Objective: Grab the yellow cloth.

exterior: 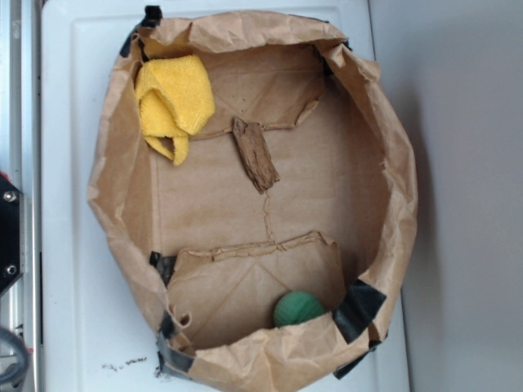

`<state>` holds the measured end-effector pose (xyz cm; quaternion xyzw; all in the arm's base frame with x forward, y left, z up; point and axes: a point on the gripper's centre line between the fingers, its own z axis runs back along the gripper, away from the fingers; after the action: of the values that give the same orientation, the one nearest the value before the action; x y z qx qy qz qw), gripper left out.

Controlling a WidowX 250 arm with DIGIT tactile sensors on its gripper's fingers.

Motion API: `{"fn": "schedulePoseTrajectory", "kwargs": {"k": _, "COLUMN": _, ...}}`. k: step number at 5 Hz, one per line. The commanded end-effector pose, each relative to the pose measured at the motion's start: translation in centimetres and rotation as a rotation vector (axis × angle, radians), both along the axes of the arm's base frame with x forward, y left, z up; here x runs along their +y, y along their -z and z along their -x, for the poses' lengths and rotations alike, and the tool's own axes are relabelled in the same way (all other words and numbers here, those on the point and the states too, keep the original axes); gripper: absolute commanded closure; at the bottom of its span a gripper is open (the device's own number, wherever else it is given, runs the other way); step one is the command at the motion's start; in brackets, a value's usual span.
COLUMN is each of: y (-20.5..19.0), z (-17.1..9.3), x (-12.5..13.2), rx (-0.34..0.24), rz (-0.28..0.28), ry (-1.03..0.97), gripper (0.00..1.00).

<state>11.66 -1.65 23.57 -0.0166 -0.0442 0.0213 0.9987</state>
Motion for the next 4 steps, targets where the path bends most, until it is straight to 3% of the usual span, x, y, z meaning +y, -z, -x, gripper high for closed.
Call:
{"fn": "schedulePoseTrajectory", "kwargs": {"k": 1, "y": 0.0, "z": 0.0, "x": 0.0, "rx": 0.0, "rz": 0.0, "ry": 0.0, "gripper": 0.0}}
{"fn": "schedulePoseTrajectory", "kwargs": {"k": 2, "y": 0.6, "z": -3.8, "x": 0.8, "rx": -0.008, "rz": -0.019, "ry": -0.03, "gripper": 0.0}}
{"fn": "schedulePoseTrajectory", "kwargs": {"k": 3, "y": 0.8, "z": -7.0, "x": 1.5, "rx": -0.055, "rz": -0.039, "ry": -0.105, "gripper": 0.0}}
{"fn": "schedulePoseTrajectory", "kwargs": {"k": 4, "y": 1.5, "z": -10.9, "x": 2.5, "rx": -0.074, "rz": -0.057, "ry": -0.063, "gripper": 0.0}}
